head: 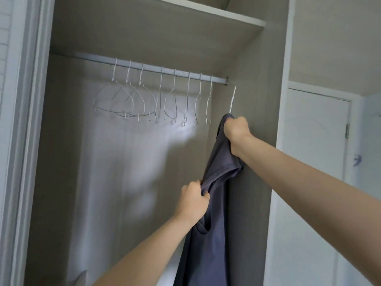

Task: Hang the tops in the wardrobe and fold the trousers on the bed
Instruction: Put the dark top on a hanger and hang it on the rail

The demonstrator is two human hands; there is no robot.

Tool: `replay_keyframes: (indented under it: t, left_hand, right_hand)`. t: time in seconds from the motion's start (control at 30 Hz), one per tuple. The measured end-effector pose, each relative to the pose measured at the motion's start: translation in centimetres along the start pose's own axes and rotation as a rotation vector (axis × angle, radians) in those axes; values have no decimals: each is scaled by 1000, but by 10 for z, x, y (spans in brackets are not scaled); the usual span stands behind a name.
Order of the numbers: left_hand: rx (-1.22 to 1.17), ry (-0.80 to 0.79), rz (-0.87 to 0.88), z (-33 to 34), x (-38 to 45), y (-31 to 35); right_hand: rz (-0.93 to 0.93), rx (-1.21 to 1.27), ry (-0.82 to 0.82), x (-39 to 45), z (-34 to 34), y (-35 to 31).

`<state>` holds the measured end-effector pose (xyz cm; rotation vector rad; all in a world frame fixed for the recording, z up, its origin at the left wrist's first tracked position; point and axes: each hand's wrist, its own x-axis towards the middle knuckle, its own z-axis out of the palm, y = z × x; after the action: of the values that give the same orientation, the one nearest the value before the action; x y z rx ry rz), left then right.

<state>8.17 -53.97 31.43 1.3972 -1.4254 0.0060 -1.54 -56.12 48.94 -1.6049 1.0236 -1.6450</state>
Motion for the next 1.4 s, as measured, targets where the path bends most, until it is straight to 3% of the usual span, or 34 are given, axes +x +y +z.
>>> replay_keyframes:
  t: [0.13, 0.57, 0.77, 0.93, 1.2, 1.4]
  left_hand:
    - [29, 33, 42, 8, 29, 1]
    - [-42, 113, 164, 55, 176, -2]
    - [-48, 82, 177, 75, 222, -27]
    - [-56, 39, 176, 86, 233, -46]
    - [-41, 20, 183, 94, 232, -66]
    - [-76, -7, 217, 98, 232, -64]
  right_hand:
    - [-141, -169, 51, 31, -2, -6]
    - [-290, -399, 221, 183, 40, -21]
    - [-445, -777, 219, 226, 55, 10]
    - [-637, -1087, 308, 236, 65, 46]
    - [-687, -1072, 350, 230, 69, 87]
    - [-414, -841, 338, 226, 60, 72]
